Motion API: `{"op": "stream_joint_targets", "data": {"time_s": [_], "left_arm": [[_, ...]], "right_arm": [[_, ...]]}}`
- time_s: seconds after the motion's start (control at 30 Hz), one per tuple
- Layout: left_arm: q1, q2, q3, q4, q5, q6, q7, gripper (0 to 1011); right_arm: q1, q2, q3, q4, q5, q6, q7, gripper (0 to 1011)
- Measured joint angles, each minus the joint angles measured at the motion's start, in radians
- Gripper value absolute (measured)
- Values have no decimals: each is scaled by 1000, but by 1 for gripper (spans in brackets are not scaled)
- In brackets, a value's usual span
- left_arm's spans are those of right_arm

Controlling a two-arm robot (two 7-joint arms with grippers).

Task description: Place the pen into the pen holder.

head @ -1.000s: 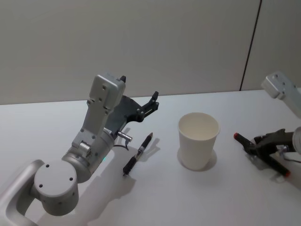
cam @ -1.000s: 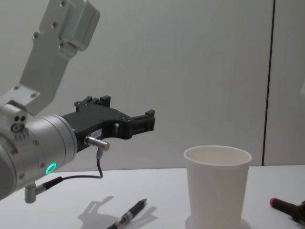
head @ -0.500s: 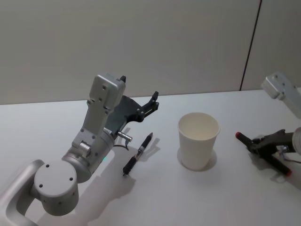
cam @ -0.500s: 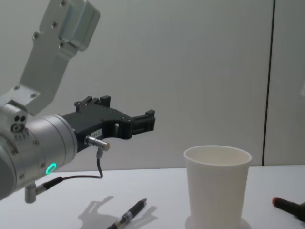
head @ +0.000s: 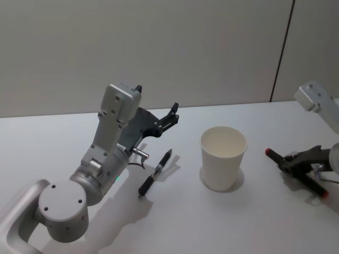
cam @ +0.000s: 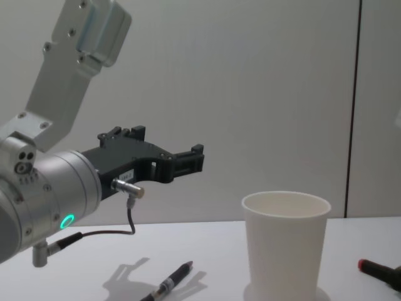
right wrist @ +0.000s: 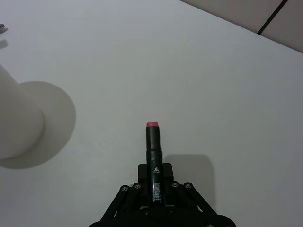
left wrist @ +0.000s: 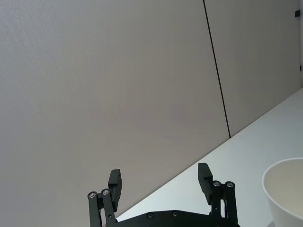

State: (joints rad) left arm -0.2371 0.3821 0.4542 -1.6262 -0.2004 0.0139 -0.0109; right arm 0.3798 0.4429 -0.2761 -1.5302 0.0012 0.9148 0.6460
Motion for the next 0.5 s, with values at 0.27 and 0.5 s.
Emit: {"op": "stream_joint_targets", "data": {"time_s": [0.27,0.5], "left_arm": [[0,0,0,0,0,0,0,1001],[0,0,0,0,0,0,0,1001]], "right_arm": [[2,-4,6,-11,15,-23,-24,167],[1,-7,18,-42,41,-72,-67,167]]}}
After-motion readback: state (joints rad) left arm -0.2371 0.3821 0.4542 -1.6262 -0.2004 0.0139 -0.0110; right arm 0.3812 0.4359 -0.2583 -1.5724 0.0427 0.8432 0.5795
